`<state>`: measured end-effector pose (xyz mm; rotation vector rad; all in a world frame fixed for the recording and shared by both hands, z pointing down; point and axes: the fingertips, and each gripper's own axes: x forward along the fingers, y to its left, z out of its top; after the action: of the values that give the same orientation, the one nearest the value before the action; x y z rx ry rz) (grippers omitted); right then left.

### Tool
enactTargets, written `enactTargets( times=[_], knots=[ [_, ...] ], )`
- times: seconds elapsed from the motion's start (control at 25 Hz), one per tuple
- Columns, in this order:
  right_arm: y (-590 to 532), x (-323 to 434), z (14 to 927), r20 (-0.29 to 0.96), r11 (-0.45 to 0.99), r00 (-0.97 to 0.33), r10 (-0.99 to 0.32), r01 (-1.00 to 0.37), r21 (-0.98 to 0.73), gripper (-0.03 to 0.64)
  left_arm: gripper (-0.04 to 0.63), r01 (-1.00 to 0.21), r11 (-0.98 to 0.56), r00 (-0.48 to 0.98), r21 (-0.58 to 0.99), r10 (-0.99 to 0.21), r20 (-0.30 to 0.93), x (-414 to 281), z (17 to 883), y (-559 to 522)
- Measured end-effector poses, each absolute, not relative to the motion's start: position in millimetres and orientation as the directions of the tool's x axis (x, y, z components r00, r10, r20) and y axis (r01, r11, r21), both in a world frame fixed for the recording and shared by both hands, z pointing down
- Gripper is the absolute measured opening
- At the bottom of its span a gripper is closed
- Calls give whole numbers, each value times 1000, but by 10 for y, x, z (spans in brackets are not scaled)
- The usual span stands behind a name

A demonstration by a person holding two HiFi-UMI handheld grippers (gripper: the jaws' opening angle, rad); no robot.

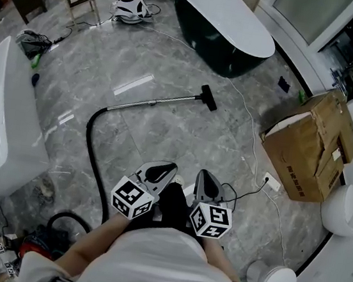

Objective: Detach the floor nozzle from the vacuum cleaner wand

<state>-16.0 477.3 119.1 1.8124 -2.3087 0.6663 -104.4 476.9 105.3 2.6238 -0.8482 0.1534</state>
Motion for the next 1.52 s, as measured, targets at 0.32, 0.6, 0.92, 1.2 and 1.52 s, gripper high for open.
enactTargets(
  times=[0.32, 0.6, 0.92, 1.2, 1.52],
  knots=[
    [4202, 131, 1212, 375, 194, -286, -882, -945, -263, 17, 25, -576, -752, 817, 321, -533, 218, -688, 1059, 4227],
    [3886, 400, 1244, 363, 197, -297, -883, -937, -288, 17, 25, -558, -766, 830, 320, -507, 234, -376, 1135, 3941],
    [3621, 764, 1332, 353, 201, -312, -882, -927, -317, 17, 25, -552, -770, 833, 320, -498, 240, 1, 1258, 3703],
    [3479, 926, 1389, 346, 195, -319, -882, -917, -349, 17, 25, -547, -771, 836, 325, -486, 253, 178, 1321, 3587],
    [3326, 957, 1434, 373, 192, -333, -866, -910, -368, 17, 25, -558, -757, 829, 340, -484, 281, 222, 1334, 3412]
  ],
)
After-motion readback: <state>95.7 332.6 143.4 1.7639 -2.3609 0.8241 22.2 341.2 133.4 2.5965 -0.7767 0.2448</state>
